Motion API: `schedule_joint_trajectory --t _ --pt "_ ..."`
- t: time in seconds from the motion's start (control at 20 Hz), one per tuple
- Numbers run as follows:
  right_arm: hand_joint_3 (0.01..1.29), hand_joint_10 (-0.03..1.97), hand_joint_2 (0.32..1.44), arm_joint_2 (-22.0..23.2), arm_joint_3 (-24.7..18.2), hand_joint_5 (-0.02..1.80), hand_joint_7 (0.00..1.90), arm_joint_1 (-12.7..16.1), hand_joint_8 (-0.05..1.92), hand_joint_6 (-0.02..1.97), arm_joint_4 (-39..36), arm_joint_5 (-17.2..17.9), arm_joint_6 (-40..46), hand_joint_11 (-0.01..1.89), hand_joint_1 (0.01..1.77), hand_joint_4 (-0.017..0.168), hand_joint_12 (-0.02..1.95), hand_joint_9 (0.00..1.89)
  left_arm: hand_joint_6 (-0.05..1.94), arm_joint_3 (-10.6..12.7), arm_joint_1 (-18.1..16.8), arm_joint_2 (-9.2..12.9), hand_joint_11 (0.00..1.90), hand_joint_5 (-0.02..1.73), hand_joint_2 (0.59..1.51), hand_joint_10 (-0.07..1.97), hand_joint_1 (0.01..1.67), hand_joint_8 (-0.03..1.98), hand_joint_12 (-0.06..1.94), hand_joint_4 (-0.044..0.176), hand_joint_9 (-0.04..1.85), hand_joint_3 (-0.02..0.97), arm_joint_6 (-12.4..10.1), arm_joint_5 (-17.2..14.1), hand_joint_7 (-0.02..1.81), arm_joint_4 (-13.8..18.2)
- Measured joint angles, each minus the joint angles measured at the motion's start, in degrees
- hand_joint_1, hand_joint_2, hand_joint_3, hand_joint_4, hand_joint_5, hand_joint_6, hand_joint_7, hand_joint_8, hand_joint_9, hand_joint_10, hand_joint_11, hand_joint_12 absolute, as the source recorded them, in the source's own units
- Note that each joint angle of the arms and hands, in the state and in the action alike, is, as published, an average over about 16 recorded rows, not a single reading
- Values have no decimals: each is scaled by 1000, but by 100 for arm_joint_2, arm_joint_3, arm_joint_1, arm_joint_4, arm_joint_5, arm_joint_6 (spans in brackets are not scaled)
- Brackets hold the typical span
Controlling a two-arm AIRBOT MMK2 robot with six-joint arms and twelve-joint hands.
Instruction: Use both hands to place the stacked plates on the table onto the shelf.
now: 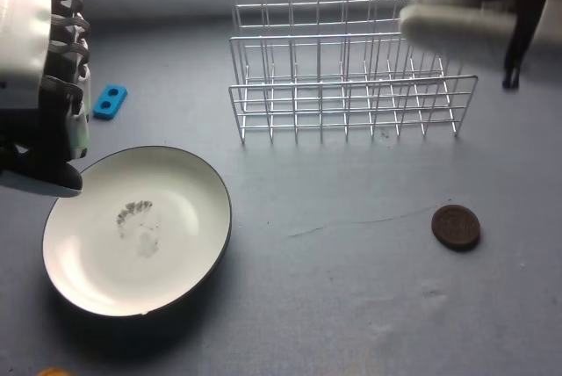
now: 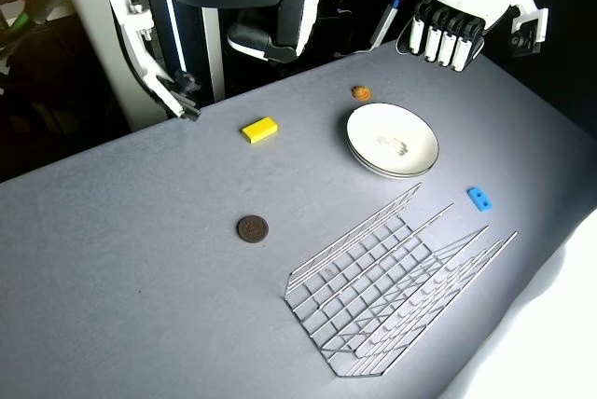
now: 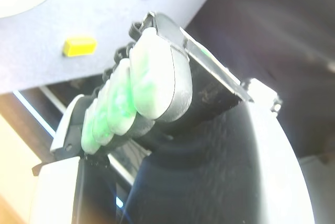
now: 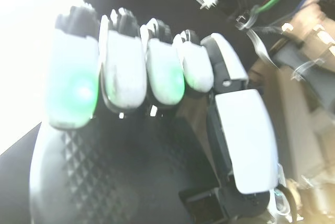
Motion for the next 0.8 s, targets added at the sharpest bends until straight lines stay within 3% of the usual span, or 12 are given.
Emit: schedule_joint_trajectory --t 0.2,0.4,0.55,0.65,0.8 --pt "36 725 1164 -1 -2 571 651 -27 705 743 28 -30 -34 742 242 29 737 656 657 10 -3 -3 602 537 1167 617 164 653 641 35 562 39 1 -45 547 62" --pt "30 539 1147 -2 -8 435 491 -82 526 555 46 -6 -225 553 213 23 568 493 484 26 -8 -17 450 399 1157 460 127 481 471 25 421 37 18 -117 410 185" --pt "26 228 1087 -10 -16 203 233 -157 219 242 59 21 -411 275 208 0 269 232 168 66 19 -43 189 151 1122 154 40 166 157 -1 164 38 61 -212 157 298" --pt "15 71 1059 -10 -8 89 100 -209 66 84 9 107 -481 123 287 0 129 95 13 112 95 -69 62 37 1119 16 21 13 13 -3 44 24 125 -281 37 375" --pt "12 13 1017 -8 26 34 27 -292 14 22 -231 293 -475 17 468 3 94 22 -7 235 314 -136 15 8 1119 10 22 -8 -9 -3 16 25 254 -375 15 467"
